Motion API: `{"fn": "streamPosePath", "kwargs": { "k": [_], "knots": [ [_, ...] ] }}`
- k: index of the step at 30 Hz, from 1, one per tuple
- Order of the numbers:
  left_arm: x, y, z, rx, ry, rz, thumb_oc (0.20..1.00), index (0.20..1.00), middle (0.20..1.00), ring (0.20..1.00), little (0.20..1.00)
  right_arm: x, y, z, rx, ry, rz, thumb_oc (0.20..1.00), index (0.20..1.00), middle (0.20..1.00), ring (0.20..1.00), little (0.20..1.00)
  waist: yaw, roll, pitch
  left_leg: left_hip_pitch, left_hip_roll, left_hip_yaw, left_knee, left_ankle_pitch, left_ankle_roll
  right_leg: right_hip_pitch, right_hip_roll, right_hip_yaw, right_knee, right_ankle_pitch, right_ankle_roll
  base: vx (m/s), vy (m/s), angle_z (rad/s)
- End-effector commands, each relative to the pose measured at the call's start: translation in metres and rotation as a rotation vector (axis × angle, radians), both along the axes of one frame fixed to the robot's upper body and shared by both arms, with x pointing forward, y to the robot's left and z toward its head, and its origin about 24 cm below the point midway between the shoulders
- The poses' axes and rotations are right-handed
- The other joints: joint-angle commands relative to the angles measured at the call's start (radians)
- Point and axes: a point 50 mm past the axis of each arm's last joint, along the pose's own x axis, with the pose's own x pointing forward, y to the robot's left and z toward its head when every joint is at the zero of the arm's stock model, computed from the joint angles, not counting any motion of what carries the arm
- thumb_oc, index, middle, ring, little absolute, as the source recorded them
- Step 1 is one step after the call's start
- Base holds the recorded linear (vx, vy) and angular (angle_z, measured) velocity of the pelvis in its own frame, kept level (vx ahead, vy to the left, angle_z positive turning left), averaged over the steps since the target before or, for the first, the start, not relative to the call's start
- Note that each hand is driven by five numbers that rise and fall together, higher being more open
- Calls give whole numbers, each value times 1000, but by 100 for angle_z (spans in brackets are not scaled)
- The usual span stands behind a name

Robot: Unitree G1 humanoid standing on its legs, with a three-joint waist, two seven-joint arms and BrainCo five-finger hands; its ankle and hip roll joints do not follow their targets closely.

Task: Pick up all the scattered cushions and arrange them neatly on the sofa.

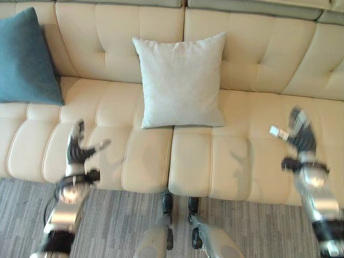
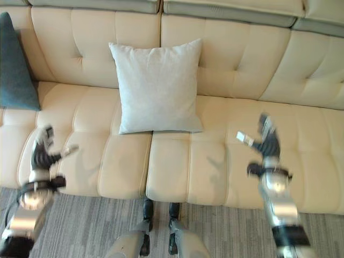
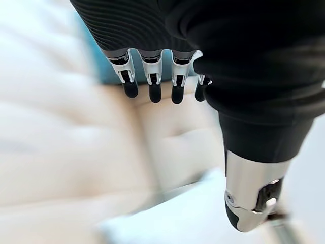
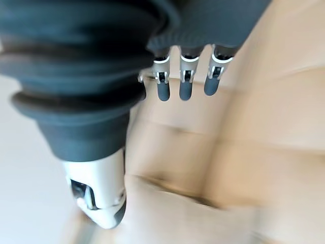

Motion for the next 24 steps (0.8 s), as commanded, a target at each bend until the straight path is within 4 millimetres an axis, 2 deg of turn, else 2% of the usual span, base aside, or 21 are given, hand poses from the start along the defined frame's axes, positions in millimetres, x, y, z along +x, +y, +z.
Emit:
{"fn": "streamPosePath", "kwargs": {
  "k": [1,2,3,4,6,7,8,9,10,12,14,15,16,17,19,21,22,24],
  "knots": [
    [-17,8,-17,9,106,-15,1000,1000,1000,1000,1000,-18,1,-24,-36,127,76,1000,1000,1000,1000,1000,-12,-11,-132,95,-15,46,44,-163,-15,-7,-55,30,7,-35,164,-71,88,-30],
    [-30,8,-30,-16,165,-1,1000,1000,1000,1000,1000,-30,2,-39,-26,194,78,1000,1000,1000,1000,1000,-16,-12,-134,102,-17,43,40,-160,-12,-6,-55,35,9,-30,168,-174,137,-40],
    [-54,6,-56,-98,270,32,1000,1000,1000,1000,1000,-50,9,-68,-11,326,88,1000,1000,1000,1000,1000,-20,-15,-131,118,-21,46,26,-155,-5,-9,-53,47,16,-18,177,-195,132,-29],
    [-66,4,-66,-131,313,43,1000,1000,1000,1000,1000,-57,11,-75,-27,373,101,1000,1000,1000,1000,1000,-22,-15,-129,121,-24,49,21,-153,0,-14,-53,51,20,-13,180,-249,135,-39],
    [-73,4,-71,-132,351,34,1000,1000,1000,1000,1000,-61,13,-82,-51,414,118,1000,1000,1000,1000,1000,-23,-19,-123,125,-25,59,13,-148,4,-26,-52,60,34,1,192,-253,64,-41],
    [-74,7,-72,-103,384,15,1000,1000,1000,1000,1000,-63,20,-93,-101,471,144,1000,1000,1000,1000,1000,-34,-28,-88,115,-22,70,10,-133,10,-86,-54,89,109,57,232,-442,23,-41],
    [-72,8,-70,-80,391,-3,1000,1000,1000,1000,1000,-65,23,-97,-103,483,149,1000,1000,1000,1000,1000,-34,-25,-73,96,-9,72,19,-123,11,-106,-48,92,146,28,236,-642,21,-53],
    [-68,8,-69,-62,397,-25,1000,1000,1000,1000,1000,-66,25,-101,-102,503,156,1000,1000,1000,1000,1000,-31,-23,-62,68,6,77,30,-103,8,-118,-47,92,206,-11,226,-484,5,-59],
    [-67,7,-68,-59,394,-29,1000,1000,1000,1000,1000,-69,27,-106,-102,526,159,1000,1000,1000,1000,1000,-24,-10,-57,52,24,79,37,-89,8,-108,-52,74,271,-68,206,-442,3,-51],
    [-66,5,-68,-48,400,-50,1000,1000,1000,1000,1000,-76,25,-113,-93,558,136,1000,1000,1000,1000,1000,-13,10,-65,37,50,85,29,-64,4,-69,-73,46,371,-142,166,-303,-20,-20],
    [-63,4,-66,-42,395,-68,1000,1000,1000,1000,1000,-82,21,-117,-106,583,119,1000,1000,1000,1000,1000,-3,18,-87,25,63,87,13,-39,-3,-3,-102,45,450,-155,163,-254,-75,-8],
    [-65,4,-66,-41,400,-69,1000,1000,1000,1000,1000,-86,18,-118,-107,593,104,1000,1000,1000,1000,1000,3,15,-99,12,68,90,13,-28,-10,34,-112,51,450,-144,165,-213,-100,-12],
    [-65,1,-67,-51,397,-77,1000,1000,1000,1000,1000,-88,18,-118,-107,596,105,1000,1000,1000,1000,1000,8,11,-105,3,69,88,13,-18,-16,53,-107,52,417,-161,160,-222,-154,-16],
    [-60,-2,-67,-54,387,-85,1000,1000,1000,1000,1000,-86,16,-117,-111,597,96,1000,1000,1000,1000,1000,16,1,-112,-25,72,99,10,2,-30,108,-90,52,323,-196,159,-182,-139,-17],
    [-57,-8,-70,-64,391,-98,1000,1000,1000,1000,1000,-87,16,-120,-112,612,92,1000,1000,1000,1000,1000,19,-8,-116,-61,75,107,15,28,-40,144,-59,75,184,-232,133,-206,-156,-15],
    [-56,-13,-73,-82,392,-103,1000,1000,1000,1000,1000,-85,13,-121,-119,618,84,1000,1000,1000,1000,1000,21,-8,-113,-90,79,103,23,46,-51,151,-42,83,103,-218,121,-308,-150,-24],
    [-50,-18,-73,-94,379,-116,1000,1000,1000,1000,1000,-81,9,-118,-137,613,78,1000,1000,1000,1000,1000,21,-8,-90,-128,70,78,76,37,-60,138,-42,88,77,-195,116,-322,-98,-8],
    [-49,-18,-73,-94,378,-117,1000,1000,1000,1000,1000,-80,9,-117,-138,612,77,1000,1000,1000,1000,1000,19,-7,-91,-133,70,76,82,33,-59,138,-42,86,76,-194,116,-171,-30,-2]
  ]
}}
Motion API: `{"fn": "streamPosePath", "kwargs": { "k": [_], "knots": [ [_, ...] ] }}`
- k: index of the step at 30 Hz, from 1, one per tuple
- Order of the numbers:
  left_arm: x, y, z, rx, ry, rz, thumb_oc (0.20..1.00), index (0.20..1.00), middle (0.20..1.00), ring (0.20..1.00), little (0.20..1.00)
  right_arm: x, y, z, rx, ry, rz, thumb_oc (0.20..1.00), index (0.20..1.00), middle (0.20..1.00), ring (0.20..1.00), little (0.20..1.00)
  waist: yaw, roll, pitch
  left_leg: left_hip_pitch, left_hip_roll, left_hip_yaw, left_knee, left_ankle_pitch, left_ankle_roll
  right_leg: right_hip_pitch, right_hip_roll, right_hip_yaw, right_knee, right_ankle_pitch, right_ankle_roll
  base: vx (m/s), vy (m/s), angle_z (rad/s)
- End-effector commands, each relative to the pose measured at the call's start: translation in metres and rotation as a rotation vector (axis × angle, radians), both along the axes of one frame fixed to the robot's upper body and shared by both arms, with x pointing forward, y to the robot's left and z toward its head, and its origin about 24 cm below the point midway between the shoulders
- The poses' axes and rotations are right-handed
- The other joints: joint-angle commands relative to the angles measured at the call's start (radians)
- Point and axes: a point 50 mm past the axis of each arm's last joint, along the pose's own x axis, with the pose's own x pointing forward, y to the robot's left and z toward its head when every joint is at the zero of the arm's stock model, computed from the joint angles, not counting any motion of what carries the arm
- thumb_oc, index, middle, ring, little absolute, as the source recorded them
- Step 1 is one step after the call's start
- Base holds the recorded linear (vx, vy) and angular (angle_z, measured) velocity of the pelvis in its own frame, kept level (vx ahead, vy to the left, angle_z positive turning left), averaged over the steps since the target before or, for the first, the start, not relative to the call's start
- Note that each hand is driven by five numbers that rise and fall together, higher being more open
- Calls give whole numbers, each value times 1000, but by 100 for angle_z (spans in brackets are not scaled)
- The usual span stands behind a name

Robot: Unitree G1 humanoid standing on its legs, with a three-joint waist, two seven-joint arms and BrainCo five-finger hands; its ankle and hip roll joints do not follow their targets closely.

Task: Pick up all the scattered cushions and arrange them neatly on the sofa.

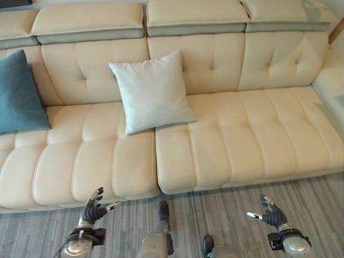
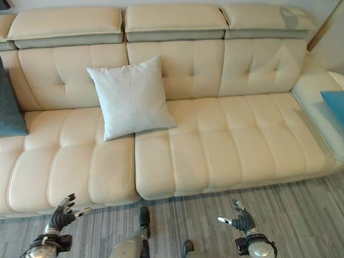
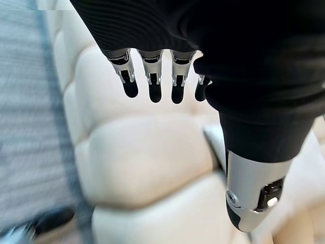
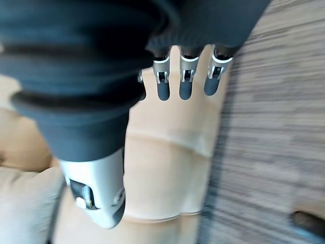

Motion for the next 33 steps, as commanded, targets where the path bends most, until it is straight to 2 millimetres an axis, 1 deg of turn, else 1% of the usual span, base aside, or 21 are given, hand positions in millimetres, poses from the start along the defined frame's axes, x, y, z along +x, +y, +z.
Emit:
{"fn": "streamPosePath", "kwargs": {
  "k": [1,2,3,4,6,12,14,15,16,17,18,20,21,23,25,27,28,29,30,32,33],
  "knots": [
    [25,8,22,72,-103,-56,1000,1000,1000,1000,1000,17,-8,15,-48,-82,-11,1000,1000,1000,1000,1000,-14,-82,16,-6,-94,-12,101,-60,22,-21,-24,1,-40,34,82,-268,-12,3],
    [26,5,21,66,-99,-77,1000,1000,1000,1000,1000,19,-9,17,-51,-91,-8,1000,1000,1000,1000,1000,-25,-93,16,12,-116,-37,167,-126,30,-40,-45,-4,-38,57,86,-319,2,-3],
    [25,2,19,49,-98,-76,1000,1000,1000,1000,1000,20,-8,17,-45,-92,-6,1000,1000,1000,1000,1000,-26,-99,19,33,-132,-67,187,-162,33,-47,-53,2,-34,67,87,-246,27,-11],
    [23,0,17,34,-91,-71,1000,1000,1000,1000,1000,21,-8,17,-37,-96,-7,1000,1000,1000,1000,1000,-30,-98,15,61,-142,-94,182,-184,34,-56,-54,9,-30,74,89,-115,50,-19],
    [23,-7,13,8,-83,-81,1000,1000,1000,1000,1000,21,-7,14,-27,-86,-21,1000,1000,1000,1000,1000,-40,-84,0,94,-153,-121,153,-186,39,-69,-44,18,-26,77,90,-45,46,-26],
    [25,-14,7,0,-44,-131,1000,1000,1000,1000,1000,19,-5,10,18,-89,-70,1000,1000,1000,1000,1000,-77,-76,-37,159,-146,-72,102,-188,54,-66,-36,49,-22,81,94,49,43,-34],
    [29,-15,9,21,-43,-150,1000,1000,1000,1000,1000,23,-2,11,41,-104,-85,1000,1000,1000,1000,1000,-100,-78,-21,182,-145,-35,126,-224,72,-86,-14,114,27,81,100,-16,90,-51],
    [29,-15,9,21,-44,-150,1000,1000,1000,1000,1000,23,-2,11,42,-105,-85,1000,1000,1000,1000,1000,-97,-79,-22,179,-144,-32,126,-221,72,-90,-14,116,26,84,100,-38,70,-90],
    [28,-15,9,26,-41,-145,1000,1000,1000,1000,1000,25,1,10,50,-108,-87,1000,1000,1000,1000,1000,-100,-79,-17,186,-140,-13,135,-233,77,-98,-6,132,44,81,103,-13,26,-114],
    [29,-12,11,34,-50,-125,1000,1000,1000,1000,1000,33,6,12,60,-125,-81,1000,1000,1000,1000,1000,-98,-80,-11,199,-128,36,148,-249,86,-122,4,145,82,85,114,-14,24,-92],
    [29,-11,11,35,-51,-125,1000,1000,1000,1000,1000,33,6,12,61,-125,-81,1000,1000,1000,1000,1000,-95,-81,-13,195,-128,39,147,-246,85,-126,5,148,81,89,113,-3,-5,-122],
    [32,-10,14,38,-67,-109,1000,1000,1000,1000,1000,38,9,14,69,-145,-92,1000,1000,1000,1000,1000,-84,-81,-9,219,-105,103,143,-254,88,-146,-12,76,102,87,118,-3,-52,-165],
    [32,-10,15,38,-75,-105,1000,1000,1000,1000,1000,40,11,15,76,-155,-94,1000,1000,1000,1000,1000,-79,-77,-9,236,-91,135,136,-257,86,-147,-34,1,111,77,119,0,-103,-204],
    [33,-9,16,22,-82,-85,1000,1000,1000,1000,1000,44,15,16,83,-168,-101,1000,1000,1000,1000,1000,-60,-64,-13,266,-56,199,120,-251,77,-149,-101,-199,149,54,102,43,-120,-200],
    [31,-9,11,7,-68,-63,1000,1000,1000,1000,1000,47,20,16,85,-176,-91,1000,1000,1000,1000,1000,-52,-54,-24,305,-24,257,127,-277,62,-132,-158,-329,166,29,108,125,-169,-160],
    [27,-14,3,-16,-32,-64,1000,1000,1000,1000,1000,42,21,14,92,-163,-101,1000,1000,1000,1000,1000,-72,-62,-34,329,-16,279,148,-290,57,-117,-148,-288,149,26,107,107,-184,-146],
    [27,-14,3,-16,-32,-64,1000,1000,1000,1000,1000,42,21,14,91,-163,-101,1000,1000,1000,1000,1000,-70,-62,-34,330,-15,281,149,-291,56,-117,-146,-285,148,26,106,173,-225,-123],
    [25,-19,-3,-30,-11,-73,1000,1000,1000,1000,1000,38,18,12,84,-150,-116,1000,1000,1000,1000,1000,-83,-65,-44,327,1,294,219,-307,50,-94,-129,-245,113,20,98,198,-287,-87],
    [27,-22,-4,-33,-2,-84,1000,1000,1000,1000,1000,36,15,12,84,-156,-130,1000,1000,1000,1000,1000,-95,-70,-39,315,30,301,306,-288,35,-81,-117,-224,106,15,85,260,-371,-82],
    [27,-30,-7,-56,2,-100,1000,1000,1000,1000,1000,33,12,13,74,-148,-131,1000,1000,1000,1000,1000,-102,-70,-32,291,80,293,432,-270,31,-54,-100,-209,101,-2,59,231,-278,-51],
    [26,-34,-9,-72,3,-97,1000,1000,1000,1000,1000,32,12,13,66,-145,-124,1000,1000,1000,1000,1000,-99,-66,-21,271,94,260,492,-238,22,-38,-84,-196,105,-15,42,236,-194,-62]
  ]
}}
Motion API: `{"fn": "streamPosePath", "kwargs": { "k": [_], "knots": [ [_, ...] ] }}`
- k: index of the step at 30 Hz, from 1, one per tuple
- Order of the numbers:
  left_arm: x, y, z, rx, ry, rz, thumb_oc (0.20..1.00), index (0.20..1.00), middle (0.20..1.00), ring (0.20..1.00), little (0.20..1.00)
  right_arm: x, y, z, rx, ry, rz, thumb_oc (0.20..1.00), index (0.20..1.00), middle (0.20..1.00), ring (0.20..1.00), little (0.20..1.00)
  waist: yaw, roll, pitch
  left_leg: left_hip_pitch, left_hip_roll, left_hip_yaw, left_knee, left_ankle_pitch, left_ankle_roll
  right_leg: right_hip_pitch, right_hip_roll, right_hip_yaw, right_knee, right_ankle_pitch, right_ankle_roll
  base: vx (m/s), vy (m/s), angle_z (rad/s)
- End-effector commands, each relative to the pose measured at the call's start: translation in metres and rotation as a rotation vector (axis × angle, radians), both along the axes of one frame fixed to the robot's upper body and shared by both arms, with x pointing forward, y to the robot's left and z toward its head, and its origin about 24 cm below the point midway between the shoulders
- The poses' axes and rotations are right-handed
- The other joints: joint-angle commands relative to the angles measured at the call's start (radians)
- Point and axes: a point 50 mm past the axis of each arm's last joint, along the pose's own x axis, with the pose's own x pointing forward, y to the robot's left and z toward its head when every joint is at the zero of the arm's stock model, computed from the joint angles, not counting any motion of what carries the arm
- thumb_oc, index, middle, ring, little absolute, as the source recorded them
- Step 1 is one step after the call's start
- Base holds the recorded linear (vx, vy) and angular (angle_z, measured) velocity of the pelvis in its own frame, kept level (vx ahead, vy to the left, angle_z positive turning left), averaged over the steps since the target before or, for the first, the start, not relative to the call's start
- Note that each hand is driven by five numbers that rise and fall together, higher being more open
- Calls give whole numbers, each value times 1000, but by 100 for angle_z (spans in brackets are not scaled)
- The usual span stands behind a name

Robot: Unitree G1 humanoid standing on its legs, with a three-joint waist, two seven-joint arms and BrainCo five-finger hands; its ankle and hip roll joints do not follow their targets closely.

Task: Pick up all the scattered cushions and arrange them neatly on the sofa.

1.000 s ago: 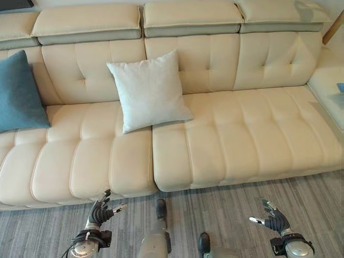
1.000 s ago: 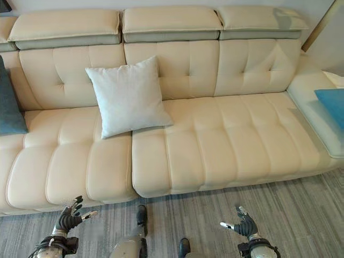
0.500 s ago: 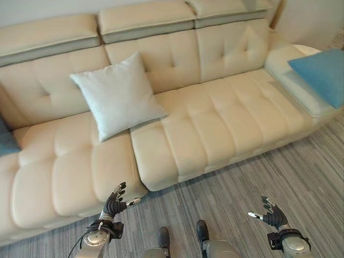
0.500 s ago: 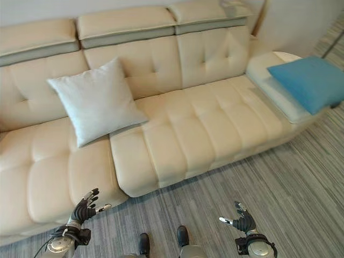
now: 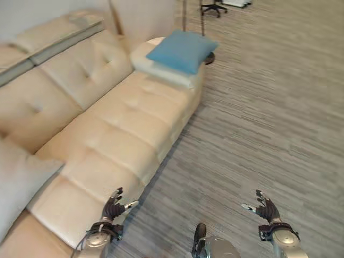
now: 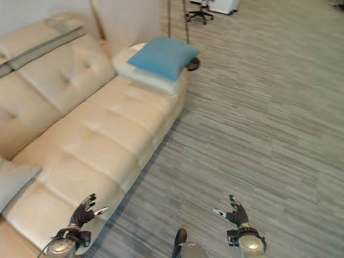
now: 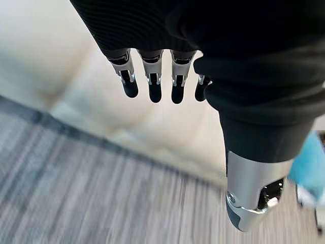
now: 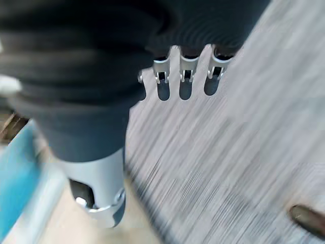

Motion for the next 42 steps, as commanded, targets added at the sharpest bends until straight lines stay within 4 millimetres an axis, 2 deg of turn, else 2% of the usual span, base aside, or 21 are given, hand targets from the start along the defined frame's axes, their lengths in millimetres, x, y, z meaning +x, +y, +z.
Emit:
{"fn": "streamPosePath", "kwargs": {
  "k": [1,2,4,7,13,15,16,19,21,23,25,28,29,30,33,35,36,38,40,41,42],
  "knots": [
    [6,3,12,19,-68,-29,1000,1000,1000,1000,1000,18,-2,19,-12,-112,12,1000,1000,1000,1000,1000,6,-30,30,-91,-60,-66,109,-33,34,142,-10,114,-56,-49,96,256,-184,-93],
    [4,-3,10,6,-57,-44,1000,1000,1000,1000,1000,19,-1,20,-9,-115,23,1000,1000,1000,1000,1000,31,-42,37,-191,-149,-152,75,-52,70,166,-11,147,-74,-35,99,275,-130,-81],
    [0,-4,8,10,-45,-59,1000,1000,1000,1000,1000,18,-1,20,-10,-114,24,1000,1000,1000,1000,1000,51,-40,42,-236,-174,-175,-4,-38,67,193,-7,169,-84,-52,110,274,-62,-89],
    [-3,-3,8,13,-35,-62,1000,1000,1000,1000,1000,19,-3,21,-33,-116,21,1000,1000,1000,1000,1000,105,-14,54,-358,-246,-272,-256,110,32,283,51,227,-91,-111,107,502,-25,-59],
    [-5,3,9,40,-28,-58,1000,1000,1000,1000,1000,19,0,22,-30,-116,53,1000,1000,1000,1000,1000,150,-26,14,-411,-269,-309,-258,190,56,384,57,328,-72,-156,118,587,91,-63],
    [-2,6,10,50,-34,-52,1000,1000,1000,1000,1000,22,4,22,-20,-122,68,1000,1000,1000,1000,1000,152,-56,0,-410,-292,-301,-207,150,76,358,17,345,14,-76,163,387,91,-48],
    [-2,6,10,50,-34,-52,1000,1000,1000,1000,1000,22,4,22,-20,-122,68,1000,1000,1000,1000,1000,152,-55,0,-410,-292,-301,-206,150,76,357,18,346,14,-76,163,303,81,-19],
    [5,10,16,66,-60,-57,1000,1000,1000,1000,1000,35,19,28,6,-165,123,1000,1000,1000,1000,1000,147,-59,21,-324,-283,-257,-186,59,121,212,-41,339,301,132,223,342,111,-28],
    [7,10,18,73,-71,-58,1000,1000,1000,1000,1000,39,22,29,5,-175,138,1000,1000,1000,1000,1000,144,-41,32,-279,-270,-247,-199,40,130,137,-45,316,352,132,205,352,154,-65],
    [10,9,20,76,-85,-59,1000,1000,1000,1000,1000,46,26,35,7,-200,164,1000,1000,1000,1000,1000,110,-10,59,-159,-264,-253,-234,-15,133,11,-56,213,297,27,172,539,152,-92],
    [12,10,21,84,-90,-67,1000,1000,1000,1000,1000,48,25,38,0,-210,170,1000,1000,1000,1000,1000,91,-6,69,-96,-269,-252,-246,-61,125,-59,-63,162,186,3,179,368,0,-17],
    [14,10,21,98,-89,-71,1000,1000,1000,1000,1000,48,21,39,-15,-208,163,1000,1000,1000,1000,1000,60,-16,80,-18,-287,-259,-257,-102,106,-100,-57,127,-52,77,201,434,-81,35],
    [14,10,21,97,-89,-71,1000,1000,1000,1000,1000,48,21,39,-15,-208,163,1000,1000,1000,1000,1000,59,-12,83,-13,-283,-261,-257,-105,106,-91,-53,124,-60,79,202,623,-207,36],
    [16,10,22,111,-103,-75,1000,1000,1000,1000,1000,47,16,40,-33,-207,150,1000,1000,1000,1000,1000,39,-14,80,41,-284,-286,-256,-143,86,-131,-63,131,-161,134,229,614,-225,36],
    [11,10,18,110,-85,-71,1000,1000,1000,1000,1000,42,13,39,-38,-195,162,1000,1000,1000,1000,1000,19,-10,54,132,-272,-320,-238,-190,57,-116,-83,129,-159,181,228,782,-344,61],
    [7,9,13,92,-68,-47,1000,1000,1000,1000,1000,41,11,37,-49,-184,170,1000,1000,1000,1000,1000,20,13,39,97,-209,-329,-79,-82,6,-73,-60,129,-134,177,186,617,-505,46],
    [10,3,11,57,-71,-33,1000,1000,1000,1000,1000,45,5,42,-62,-204,148,1000,1000,1000,1000,1000,32,0,57,-53,-157,-310,197,47,-5,-1,-55,116,-145,128,130,470,-498,41],
    [10,2,9,32,-68,-12,1000,1000,1000,1000,1000,44,0,41,-66,-186,131,1000,1000,1000,1000,1000,49,-1,59,-105,-157,-273,169,-1,22,49,-46,114,-160,91,122,466,-279,11],
    [8,-2,5,30,-53,-14,1000,1000,1000,1000,1000,41,-5,41,-77,-186,111,1000,1000,1000,1000,1000,70,-1,62,-175,-178,-214,14,-46,41,110,-58,96,-185,61,139,403,-79,-34],
    [8,-2,5,30,-53,-15,1000,1000,1000,1000,1000,39,-6,39,-76,-178,100,1000,1000,1000,1000,1000,78,3,63,-208,-177,-189,-46,-20,35,137,-54,85,-188,47,141,379,-56,0],
    [8,0,7,33,-61,3,1000,1000,1000,1000,1000,35,-7,36,-79,-162,90,1000,1000,1000,1000,1000,93,14,68,-237,-172,-157,-162,72,9,171,-38,72,-180,19,141,376,-50,-11]
  ]
}}
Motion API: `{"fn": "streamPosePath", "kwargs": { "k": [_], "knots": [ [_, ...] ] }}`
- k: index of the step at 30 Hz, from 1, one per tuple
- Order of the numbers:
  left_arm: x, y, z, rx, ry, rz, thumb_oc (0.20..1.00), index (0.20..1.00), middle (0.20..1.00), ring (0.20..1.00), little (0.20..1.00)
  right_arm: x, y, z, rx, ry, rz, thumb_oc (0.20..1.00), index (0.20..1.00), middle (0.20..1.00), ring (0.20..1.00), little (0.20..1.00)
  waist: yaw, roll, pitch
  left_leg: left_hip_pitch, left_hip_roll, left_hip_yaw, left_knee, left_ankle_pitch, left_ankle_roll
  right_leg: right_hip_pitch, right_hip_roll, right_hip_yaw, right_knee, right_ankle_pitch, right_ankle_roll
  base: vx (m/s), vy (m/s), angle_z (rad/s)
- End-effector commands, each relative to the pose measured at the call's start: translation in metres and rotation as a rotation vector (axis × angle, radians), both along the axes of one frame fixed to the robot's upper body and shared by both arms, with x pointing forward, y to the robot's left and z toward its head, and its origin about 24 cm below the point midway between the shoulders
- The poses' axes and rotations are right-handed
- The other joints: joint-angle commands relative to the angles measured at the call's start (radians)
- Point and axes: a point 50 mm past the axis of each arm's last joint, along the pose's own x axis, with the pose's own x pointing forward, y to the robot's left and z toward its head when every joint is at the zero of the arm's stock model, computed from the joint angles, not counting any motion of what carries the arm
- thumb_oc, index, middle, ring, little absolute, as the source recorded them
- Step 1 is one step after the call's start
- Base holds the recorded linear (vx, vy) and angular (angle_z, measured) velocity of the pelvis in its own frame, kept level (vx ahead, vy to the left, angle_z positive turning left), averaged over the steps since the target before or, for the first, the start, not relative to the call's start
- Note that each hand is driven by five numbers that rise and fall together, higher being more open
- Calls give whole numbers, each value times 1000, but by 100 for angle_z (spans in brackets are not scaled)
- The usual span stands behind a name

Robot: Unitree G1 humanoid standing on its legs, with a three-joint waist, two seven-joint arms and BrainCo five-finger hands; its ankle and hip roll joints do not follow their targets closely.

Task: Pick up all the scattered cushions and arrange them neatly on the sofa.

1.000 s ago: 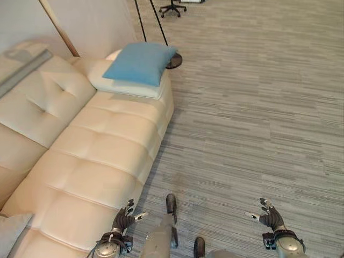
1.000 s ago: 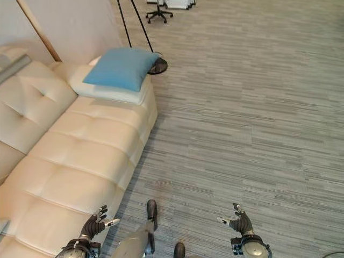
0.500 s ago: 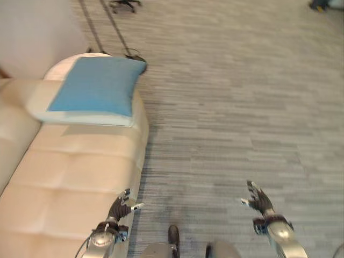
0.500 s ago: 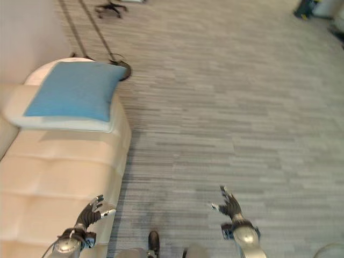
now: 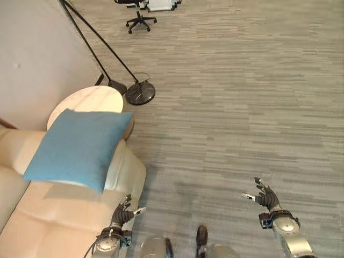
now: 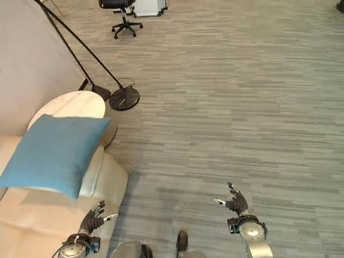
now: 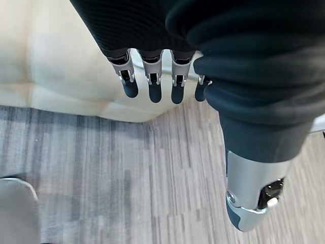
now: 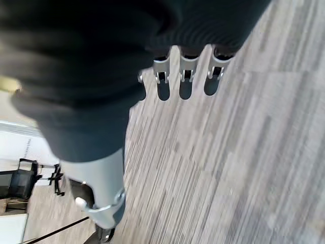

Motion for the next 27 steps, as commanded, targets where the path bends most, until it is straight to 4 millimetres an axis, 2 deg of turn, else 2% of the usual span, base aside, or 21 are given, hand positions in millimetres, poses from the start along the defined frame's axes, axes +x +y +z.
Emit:
{"fn": "streamPosePath", "kwargs": {
  "k": [1,2,3,6,10,11,12,13,14,15,16,17,18,19,21,22,23,24,25,26,27],
  "knots": [
    [16,9,16,37,-99,3,1000,1000,1000,1000,1000,-4,-13,10,-32,-48,-23,1000,1000,1000,1000,1000,17,31,15,78,39,12,-61,117,-50,-19,-91,-19,81,-90,149,477,-43,-29],
    [14,11,14,41,-85,15,1000,1000,1000,1000,1000,-7,-13,8,-34,-39,-28,1000,1000,1000,1000,1000,14,29,16,85,47,30,-67,115,-63,4,-93,-25,104,-124,150,413,2,-45],
    [9,14,13,37,-75,44,1000,1000,1000,1000,1000,-12,-12,5,-30,-22,-31,1000,1000,1000,1000,1000,12,31,14,105,65,83,-78,133,-46,11,-86,-41,143,-136,137,490,31,-32],
    [2,19,9,35,-48,73,1000,1000,1000,1000,1000,-18,-10,-1,-17,8,-37,1000,1000,1000,1000,1000,9,21,-12,152,46,87,-100,99,-42,51,-101,-61,172,-174,145,388,73,14],
    [-5,23,4,26,-23,110,1000,1000,1000,1000,1000,-17,-7,-1,-17,12,-16,1000,1000,1000,1000,1000,44,-5,-52,169,-6,43,-83,38,-9,106,-142,-95,169,-173,169,326,159,62],
    [-6,23,4,25,-19,108,1000,1000,1000,1000,1000,-16,-6,-1,-17,14,-9,1000,1000,1000,1000,1000,52,-4,-54,160,-17,33,-82,46,11,95,-152,-104,187,-152,171,116,136,113],
    [-6,23,4,25,-19,108,1000,1000,1000,1000,1000,-16,-6,-1,-17,14,-9,1000,1000,1000,1000,1000,52,-4,-54,160,-17,33,-82,46,11,95,-152,-104,187,-152,171,126,256,152],
    [-7,26,3,28,-10,123,1000,1000,1000,1000,1000,-11,-2,0,-28,13,23,1000,1000,1000,1000,1000,61,-2,-48,181,-50,-6,-98,21,44,33,-192,-79,330,-91,193,210,329,119],
    [-8,29,3,40,-5,124,1000,1000,1000,1000,1000,-7,1,2,-33,1,39,1000,1000,1000,1000,1000,63,3,-37,201,-68,-28,-109,4,64,-22,-204,-45,432,-64,204,210,329,99],
    [-8,29,3,40,-5,124,1000,1000,1000,1000,1000,-7,1,2,-33,1,39,1000,1000,1000,1000,1000,64,3,-37,201,-68,-28,-108,4,64,-24,-205,-44,435,-65,204,129,166,63],
    [-6,30,4,45,-10,121,1000,1000,1000,1000,1000,-4,5,2,-27,-7,54,1000,1000,1000,1000,1000,58,11,-27,216,-70,-48,-112,-2,71,-72,-183,-8,475,-74,192,95,33,51],
    [-5,28,3,42,-9,117,1000,1000,1000,1000,1000,-3,7,2,-21,-7,59,1000,1000,1000,1000,1000,48,15,-22,234,-77,-82,-123,0,69,-109,-131,47,463,-103,175,189,11,72],
    [-4,27,3,35,-12,118,1000,1000,1000,1000,1000,-5,7,0,-12,3,53,1000,1000,1000,1000,1000,28,16,-9,250,-96,-140,-134,10,63,-145,-52,134,388,-125,177,148,-23,83],
    [-4,27,3,35,-13,118,1000,1000,1000,1000,1000,-5,7,0,-12,2,53,1000,1000,1000,1000,1000,28,17,-11,248,-94,-140,-134,12,63,-146,-50,134,384,-121,176,153,-41,102],
    [-1,25,1,43,-5,90,1000,1000,1000,1000,1000,-10,5,-4,6,12,37,1000,1000,1000,1000,1000,7,8,-4,261,-126,-216,-153,17,56,-123,-11,201,271,-120,171,113,-56,92],
    [0,25,2,52,-8,86,1000,1000,1000,1000,1000,-11,2,-3,-1,12,26,1000,1000,1000,1000,1000,2,9,-1,259,-127,-233,-161,25,50,-156,-3,220,287,-90,177,65,-49,113],
    [0,25,2,51,-8,86,1000,1000,1000,1000,1000,-11,2,-3,-1,12,26,1000,1000,1000,1000,1000,0,9,-1,258,-127,-235,-161,25,50,-157,-4,219,290,-91,177,73,-76,171],
    [3,22,1,52,-8,58,1000,1000,1000,1000,1000,-13,0,-4,5,11,14,1000,1000,1000,1000,1000,-3,4,-7,246,-134,-255,-152,12,40,-116,-17,189,232,-111,159,58,-91,146],
    [3,21,0,50,-2,53,1000,1000,1000,1000,1000,-13,-1,-3,14,4,8,1000,1000,1000,1000,1000,-1,4,-8,236,-135,-256,-135,10,28,-106,-21,174,215,-112,153,83,-130,153],
    [4,21,0,45,0,51,1000,1000,1000,1000,1000,-12,-4,-3,13,3,-4,1000,1000,1000,1000,1000,-4,-3,-2,186,-132,-237,-60,8,-3,-86,-40,137,189,-108,151,34,-78,106],
    [4,21,0,45,0,52,1000,1000,1000,1000,1000,-11,-4,-3,13,2,-4,1000,1000,1000,1000,1000,-7,-2,-3,181,-132,-239,-53,5,-4,-86,-40,134,189,-108,151,57,-36,150]
  ]
}}
